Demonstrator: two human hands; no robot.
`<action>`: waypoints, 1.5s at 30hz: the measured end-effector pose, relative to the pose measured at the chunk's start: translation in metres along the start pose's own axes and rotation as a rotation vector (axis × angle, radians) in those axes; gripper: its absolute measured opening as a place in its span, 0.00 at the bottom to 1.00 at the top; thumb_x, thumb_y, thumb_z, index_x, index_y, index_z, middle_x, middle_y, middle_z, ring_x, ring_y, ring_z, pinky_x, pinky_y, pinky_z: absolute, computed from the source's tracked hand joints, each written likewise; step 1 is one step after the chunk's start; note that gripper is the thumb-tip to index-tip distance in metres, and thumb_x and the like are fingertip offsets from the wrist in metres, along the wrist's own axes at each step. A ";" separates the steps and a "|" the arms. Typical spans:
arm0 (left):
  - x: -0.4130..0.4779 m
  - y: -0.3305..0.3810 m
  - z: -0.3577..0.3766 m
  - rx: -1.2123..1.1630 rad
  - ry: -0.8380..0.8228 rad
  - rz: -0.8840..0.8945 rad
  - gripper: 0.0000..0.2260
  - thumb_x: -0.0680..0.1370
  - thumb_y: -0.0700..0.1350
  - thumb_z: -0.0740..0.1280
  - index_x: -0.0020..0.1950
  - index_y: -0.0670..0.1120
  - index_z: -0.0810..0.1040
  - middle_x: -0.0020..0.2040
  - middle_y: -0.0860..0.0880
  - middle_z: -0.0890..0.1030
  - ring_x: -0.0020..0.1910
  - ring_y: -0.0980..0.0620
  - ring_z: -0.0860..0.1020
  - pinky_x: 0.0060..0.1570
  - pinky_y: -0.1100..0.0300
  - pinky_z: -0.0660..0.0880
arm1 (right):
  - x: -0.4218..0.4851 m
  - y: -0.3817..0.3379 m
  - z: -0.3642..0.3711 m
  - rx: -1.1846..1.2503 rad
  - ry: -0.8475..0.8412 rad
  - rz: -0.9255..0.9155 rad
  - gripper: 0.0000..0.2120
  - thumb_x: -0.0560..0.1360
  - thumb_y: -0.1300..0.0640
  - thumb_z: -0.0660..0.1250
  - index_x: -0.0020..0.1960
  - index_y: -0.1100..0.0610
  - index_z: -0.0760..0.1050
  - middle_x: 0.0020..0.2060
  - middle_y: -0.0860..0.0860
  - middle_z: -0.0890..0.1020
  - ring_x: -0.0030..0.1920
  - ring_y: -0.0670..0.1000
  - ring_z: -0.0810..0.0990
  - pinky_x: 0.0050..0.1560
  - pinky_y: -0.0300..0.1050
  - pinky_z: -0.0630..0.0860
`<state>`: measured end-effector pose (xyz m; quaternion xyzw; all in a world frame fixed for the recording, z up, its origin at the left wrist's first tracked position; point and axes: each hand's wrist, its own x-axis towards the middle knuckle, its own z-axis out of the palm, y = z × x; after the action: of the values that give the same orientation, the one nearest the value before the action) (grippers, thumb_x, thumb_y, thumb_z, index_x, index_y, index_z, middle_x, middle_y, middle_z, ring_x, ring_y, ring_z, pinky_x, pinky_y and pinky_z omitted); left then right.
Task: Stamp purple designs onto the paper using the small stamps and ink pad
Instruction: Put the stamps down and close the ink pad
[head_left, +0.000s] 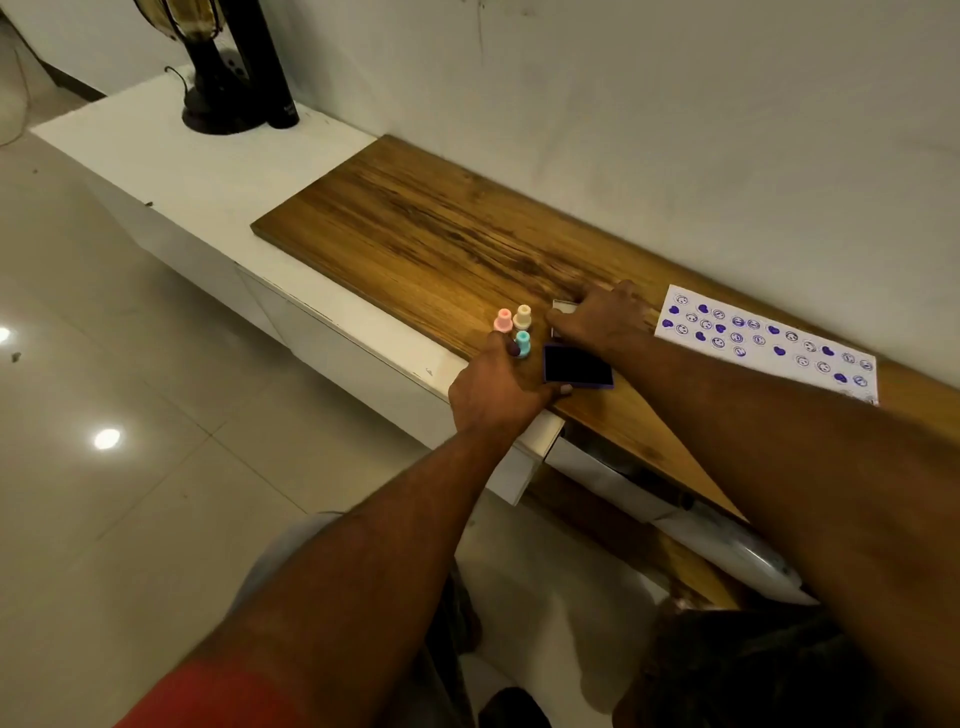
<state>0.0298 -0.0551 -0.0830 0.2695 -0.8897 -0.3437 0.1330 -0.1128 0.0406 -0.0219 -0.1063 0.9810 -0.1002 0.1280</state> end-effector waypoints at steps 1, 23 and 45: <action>0.000 0.000 -0.001 0.007 -0.001 0.000 0.43 0.59 0.79 0.72 0.64 0.54 0.70 0.54 0.53 0.82 0.50 0.50 0.81 0.42 0.56 0.77 | 0.000 0.003 0.001 0.020 0.017 -0.008 0.36 0.72 0.28 0.63 0.71 0.51 0.73 0.73 0.64 0.64 0.69 0.68 0.68 0.65 0.61 0.70; -0.003 0.008 -0.004 0.047 0.058 0.001 0.27 0.73 0.65 0.74 0.62 0.49 0.74 0.48 0.50 0.83 0.43 0.49 0.82 0.40 0.57 0.73 | -0.077 0.011 0.028 0.181 0.164 0.135 0.34 0.69 0.26 0.66 0.62 0.52 0.75 0.66 0.58 0.74 0.66 0.62 0.72 0.65 0.62 0.73; -0.004 0.002 -0.005 0.139 -0.029 0.137 0.23 0.68 0.68 0.76 0.49 0.52 0.80 0.40 0.55 0.76 0.39 0.55 0.77 0.37 0.60 0.70 | -0.051 0.042 0.023 0.134 -0.010 -0.229 0.29 0.64 0.37 0.77 0.58 0.46 0.69 0.60 0.48 0.78 0.63 0.55 0.76 0.65 0.57 0.67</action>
<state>0.0341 -0.0544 -0.0787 0.2117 -0.9295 -0.2753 0.1243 -0.0658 0.0890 -0.0414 -0.2093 0.9528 -0.1791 0.1276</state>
